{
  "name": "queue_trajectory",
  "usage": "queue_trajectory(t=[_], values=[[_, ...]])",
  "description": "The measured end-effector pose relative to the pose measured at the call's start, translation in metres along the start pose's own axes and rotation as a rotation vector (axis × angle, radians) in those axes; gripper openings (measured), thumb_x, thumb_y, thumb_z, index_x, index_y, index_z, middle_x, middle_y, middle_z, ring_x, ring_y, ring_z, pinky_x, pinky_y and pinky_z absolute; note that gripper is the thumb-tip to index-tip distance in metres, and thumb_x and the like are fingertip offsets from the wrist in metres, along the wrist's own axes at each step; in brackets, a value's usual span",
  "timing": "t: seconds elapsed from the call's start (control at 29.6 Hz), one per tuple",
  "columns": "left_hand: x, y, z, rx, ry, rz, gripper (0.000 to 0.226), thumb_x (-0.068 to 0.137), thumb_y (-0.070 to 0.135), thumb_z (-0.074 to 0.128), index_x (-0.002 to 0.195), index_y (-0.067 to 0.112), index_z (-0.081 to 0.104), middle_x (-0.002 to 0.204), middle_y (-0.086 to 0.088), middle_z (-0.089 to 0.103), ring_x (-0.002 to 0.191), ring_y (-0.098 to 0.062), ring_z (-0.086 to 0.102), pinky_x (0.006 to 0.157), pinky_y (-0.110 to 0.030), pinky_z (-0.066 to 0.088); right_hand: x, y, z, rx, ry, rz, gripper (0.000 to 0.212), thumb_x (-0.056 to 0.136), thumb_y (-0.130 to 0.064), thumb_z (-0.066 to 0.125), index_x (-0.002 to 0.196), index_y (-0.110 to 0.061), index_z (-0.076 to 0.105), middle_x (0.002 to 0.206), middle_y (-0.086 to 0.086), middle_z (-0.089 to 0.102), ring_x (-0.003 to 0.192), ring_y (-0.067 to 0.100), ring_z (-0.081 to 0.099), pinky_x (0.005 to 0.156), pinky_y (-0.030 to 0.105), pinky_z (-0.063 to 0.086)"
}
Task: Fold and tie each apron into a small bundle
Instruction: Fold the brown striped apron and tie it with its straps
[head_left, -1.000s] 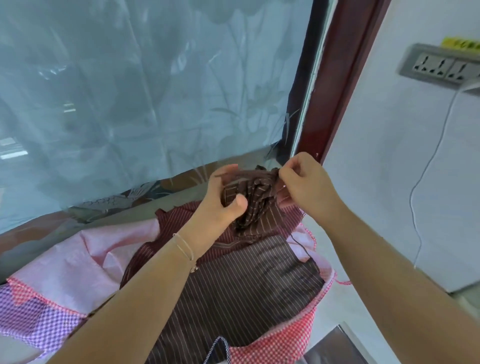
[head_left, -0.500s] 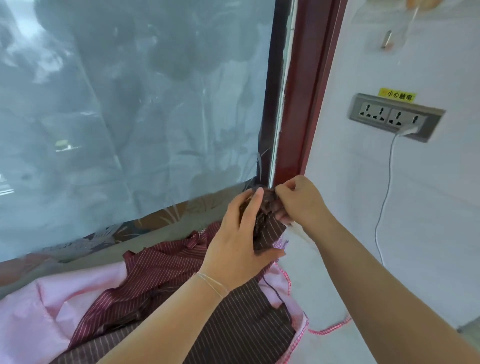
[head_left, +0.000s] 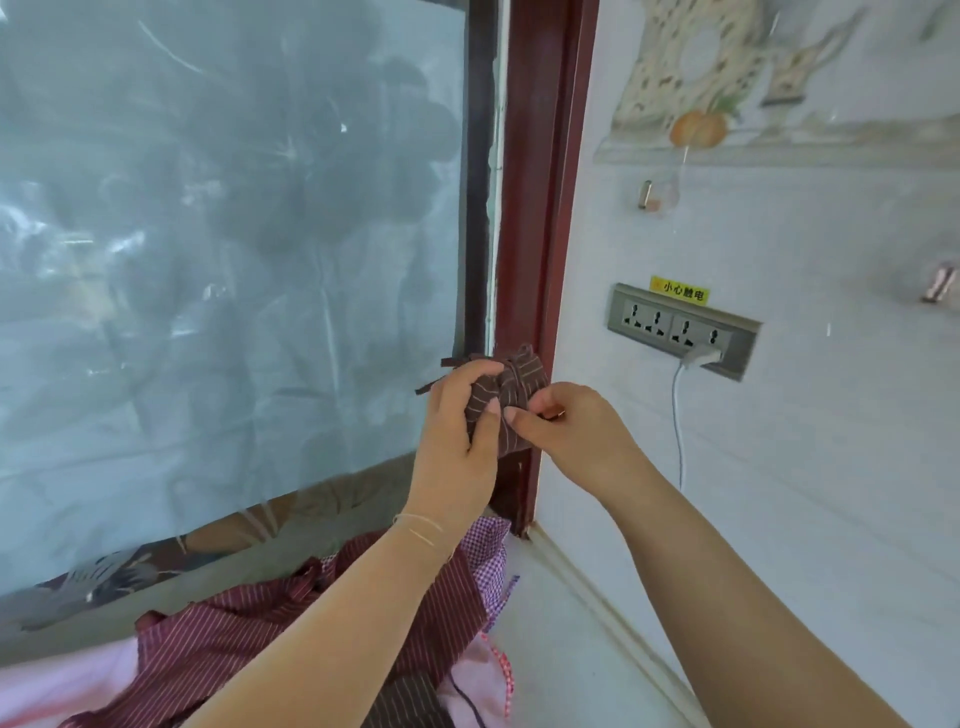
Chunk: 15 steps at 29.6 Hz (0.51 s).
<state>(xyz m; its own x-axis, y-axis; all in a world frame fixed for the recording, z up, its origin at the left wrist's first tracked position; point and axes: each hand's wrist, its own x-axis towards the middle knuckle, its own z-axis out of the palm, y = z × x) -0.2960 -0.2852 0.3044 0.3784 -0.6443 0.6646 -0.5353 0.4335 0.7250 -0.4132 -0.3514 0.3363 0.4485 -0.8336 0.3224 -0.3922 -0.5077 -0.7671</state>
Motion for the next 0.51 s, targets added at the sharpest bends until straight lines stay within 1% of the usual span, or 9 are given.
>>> queue_trajectory(t=[0.07,0.14,0.2,0.24,0.3,0.34,0.41,0.47,0.51], values=[[0.014,0.008,0.017,0.021,0.009,0.045,0.035,0.096,0.012,0.044,0.113,0.043,0.045,0.12,-0.002,0.05,0.104,0.001,0.051,0.093,-0.016,0.043,0.01,-0.005,-0.019,0.077,-0.05,0.037,0.023,0.088,-0.027,0.067,0.073,-0.011,0.061,0.075,0.003,0.063,0.066,0.011,0.055,0.059,0.015,0.04],[0.03,0.018,0.033,0.037,0.018,0.055,0.029,0.097,0.011,0.044,0.115,0.033,0.045,0.121,-0.006,0.047,0.098,0.012,0.047,0.082,-0.001,0.036,0.017,-0.011,-0.034,0.132,-0.03,0.021,0.024,0.09,-0.02,0.064,0.072,-0.006,0.058,0.076,0.012,0.062,0.071,0.017,0.056,0.067,0.026,0.043],[0.05,0.032,0.048,0.015,0.022,0.049,0.027,0.097,0.01,0.043,0.119,0.026,0.044,0.121,-0.008,0.043,0.092,0.018,0.045,0.074,0.003,0.035,0.025,-0.017,-0.048,0.147,0.029,-0.027,0.022,0.091,-0.018,0.061,0.078,-0.001,0.056,0.077,0.012,0.059,0.072,0.017,0.052,0.068,0.029,0.041],[0.061,0.039,0.053,-0.007,0.022,0.053,0.027,0.097,0.01,0.043,0.119,0.026,0.043,0.121,-0.008,0.043,0.09,0.017,0.046,0.074,0.002,0.035,0.03,-0.02,-0.054,0.152,0.059,-0.054,0.022,0.092,-0.019,0.06,0.081,0.0,0.054,0.077,0.009,0.056,0.073,0.017,0.051,0.068,0.031,0.04],[0.087,0.057,0.063,-0.088,0.016,0.074,0.029,0.096,0.009,0.044,0.117,0.029,0.042,0.119,-0.008,0.044,0.092,0.01,0.048,0.077,0.0,0.036,0.045,-0.025,-0.076,0.149,0.151,-0.124,0.024,0.091,-0.02,0.061,0.079,-0.003,0.05,0.075,0.007,0.054,0.073,0.02,0.052,0.071,0.037,0.045],[0.102,0.065,0.067,-0.144,0.004,0.071,0.029,0.095,0.009,0.044,0.117,0.029,0.042,0.12,-0.008,0.045,0.094,0.005,0.049,0.08,-0.002,0.038,0.054,-0.028,-0.089,0.146,0.202,-0.166,0.023,0.091,-0.021,0.062,0.075,-0.009,0.049,0.073,0.008,0.054,0.072,0.022,0.055,0.074,0.043,0.048],[0.13,0.082,0.073,-0.254,-0.053,0.014,0.034,0.092,0.009,0.046,0.121,0.026,0.044,0.123,-0.008,0.047,0.1,-0.006,0.054,0.087,-0.018,0.049,0.074,-0.035,-0.112,0.079,0.284,-0.234,0.019,0.09,-0.023,0.06,0.074,-0.021,0.049,0.075,0.009,0.06,0.077,0.029,0.062,0.079,0.051,0.052],[0.156,0.105,0.078,-0.364,-0.17,-0.07,0.04,0.09,0.009,0.048,0.126,0.026,0.043,0.122,-0.005,0.05,0.102,-0.016,0.057,0.08,-0.037,0.058,0.094,-0.042,-0.139,-0.078,0.365,-0.256,0.013,0.093,-0.024,0.056,0.082,-0.021,0.049,0.083,0.007,0.064,0.082,0.031,0.062,0.078,0.045,0.051],[0.167,0.114,0.08,-0.416,-0.238,-0.123,0.041,0.091,0.007,0.05,0.127,0.026,0.042,0.118,-0.003,0.053,0.101,-0.016,0.058,0.077,-0.04,0.059,0.103,-0.045,-0.151,-0.17,0.393,-0.258,0.009,0.095,-0.023,0.053,0.088,-0.018,0.049,0.088,0.008,0.064,0.083,0.03,0.061,0.075,0.039,0.049]])
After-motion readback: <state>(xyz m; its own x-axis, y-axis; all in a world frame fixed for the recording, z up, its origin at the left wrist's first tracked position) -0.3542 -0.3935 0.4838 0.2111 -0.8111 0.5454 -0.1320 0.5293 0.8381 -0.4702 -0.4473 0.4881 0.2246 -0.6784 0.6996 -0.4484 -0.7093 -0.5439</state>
